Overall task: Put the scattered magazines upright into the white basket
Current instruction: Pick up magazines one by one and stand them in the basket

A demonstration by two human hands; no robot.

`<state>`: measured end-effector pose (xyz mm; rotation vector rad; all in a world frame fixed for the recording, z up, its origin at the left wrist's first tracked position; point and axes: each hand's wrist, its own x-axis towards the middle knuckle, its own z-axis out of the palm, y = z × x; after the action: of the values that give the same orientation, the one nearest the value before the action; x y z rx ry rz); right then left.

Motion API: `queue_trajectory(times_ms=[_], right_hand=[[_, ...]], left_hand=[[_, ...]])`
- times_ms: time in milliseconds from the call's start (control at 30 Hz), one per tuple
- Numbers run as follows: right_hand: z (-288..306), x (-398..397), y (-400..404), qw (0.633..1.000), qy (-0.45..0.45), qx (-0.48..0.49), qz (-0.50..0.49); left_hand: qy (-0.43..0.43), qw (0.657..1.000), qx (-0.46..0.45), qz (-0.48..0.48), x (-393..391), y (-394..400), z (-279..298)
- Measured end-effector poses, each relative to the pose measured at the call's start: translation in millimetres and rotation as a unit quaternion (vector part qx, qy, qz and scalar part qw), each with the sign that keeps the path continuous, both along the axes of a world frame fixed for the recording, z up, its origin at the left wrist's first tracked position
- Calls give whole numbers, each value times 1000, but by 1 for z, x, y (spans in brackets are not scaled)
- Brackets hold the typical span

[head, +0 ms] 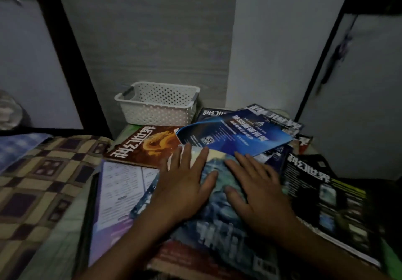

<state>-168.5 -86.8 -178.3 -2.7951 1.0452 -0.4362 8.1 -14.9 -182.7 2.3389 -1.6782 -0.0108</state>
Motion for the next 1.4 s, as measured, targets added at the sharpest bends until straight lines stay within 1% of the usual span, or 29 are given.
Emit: queue_trajectory(times_ms=[67, 133, 200, 267, 367, 433, 467, 533, 600, 667, 733, 767, 800, 833, 867, 900, 967, 1000, 1033, 1067, 1100, 1133, 1167, 1200, 1300, 1367, 1400], right_hand=[[-3, -2, 2, 1000, -11, 10, 7], [-2, -3, 6, 1000, -14, 0, 3], [-1, -4, 8, 999, -23, -20, -18], [1, -3, 10, 997, -40, -37, -45], [2, -2, 15, 995, -33, -66, -73], [4, -2, 12, 994, -15, -55, -90], [9, -3, 11, 995, -16, -24, -97], [23, -7, 7, 992, -38, 83, -91], [38, -11, 1, 980, -44, 181, -66], [52, -13, -5, 954, -72, 288, -28], [67, -16, -5, 916, -153, 372, 10], [73, -17, -5, 891, -210, 401, 27], [79, -17, -5, 864, -267, 424, 42], [82, -17, -5, 843, -315, 433, 55], [85, -16, -5, 833, -350, 424, 64], [86, -15, -4, 830, -375, 406, 69], [86, -11, -2, 823, -417, 378, 74], [84, -8, -1, 810, -441, 379, 73], [81, -3, 1, 787, -469, 395, 73], [79, 1, 2, 760, -495, 415, 70], [77, 6, 1, 742, -512, 428, 64], [76, 10, -1, 732, -520, 437, 56], [75, 15, -4, 730, -515, 447, 49], [76, 18, -8, 734, -496, 462, 48], [86, 24, -21, 772, -398, 489, 82], [102, 32, -32, 819, -348, 442, 111], [114, 40, -37, 838, -343, 407, 119]], left_hand=[[22, 1000, -2, -17, 3, 4, 2], [37, 998, -17, -40, 5, 10, 5], [45, 996, -48, -61, 6, 17, 10], [51, 994, -58, -78, 7, 24, 13], [31, 997, -29, -69, 5, 37, 7], [24, 998, -15, -53, 3, 45, 1], [24, 998, -19, -47, 2, 49, -1], [23, 998, -36, -44, 2, 58, -2], [29, 997, -54, -46, 2, 67, -1], [60, 994, -85, -34, 2, 74, 1], [109, 983, -149, 16, 1, 80, 3], [154, 967, -198, 40, 2, 83, 4], [221, 940, -252, 58, 4, 86, 7], [301, 902, -303, 67, 6, 89, 10], [362, 861, -348, 74, 7, 90, 17], [403, 822, -392, 86, 9, 91, 25], [452, 762, -451, 110, 19, 86, 39], [501, 724, -461, 107, 24, 82, 44], [564, 684, -453, 96, 26, 79, 50], [613, 664, -421, 79, 25, 76, 55], [641, 665, -379, 59, 21, 73, 59], [639, 689, -340, 41, 19, 71, 57], [622, 714, -322, 30, 19, 68, 53], [597, 732, -326, 27, 20, 66, 51], [537, 758, -365, 56, 37, 60, 55], [514, 772, -370, 48, 53, 49, 71], [499, 781, -375, 36, 62, 42, 82]])
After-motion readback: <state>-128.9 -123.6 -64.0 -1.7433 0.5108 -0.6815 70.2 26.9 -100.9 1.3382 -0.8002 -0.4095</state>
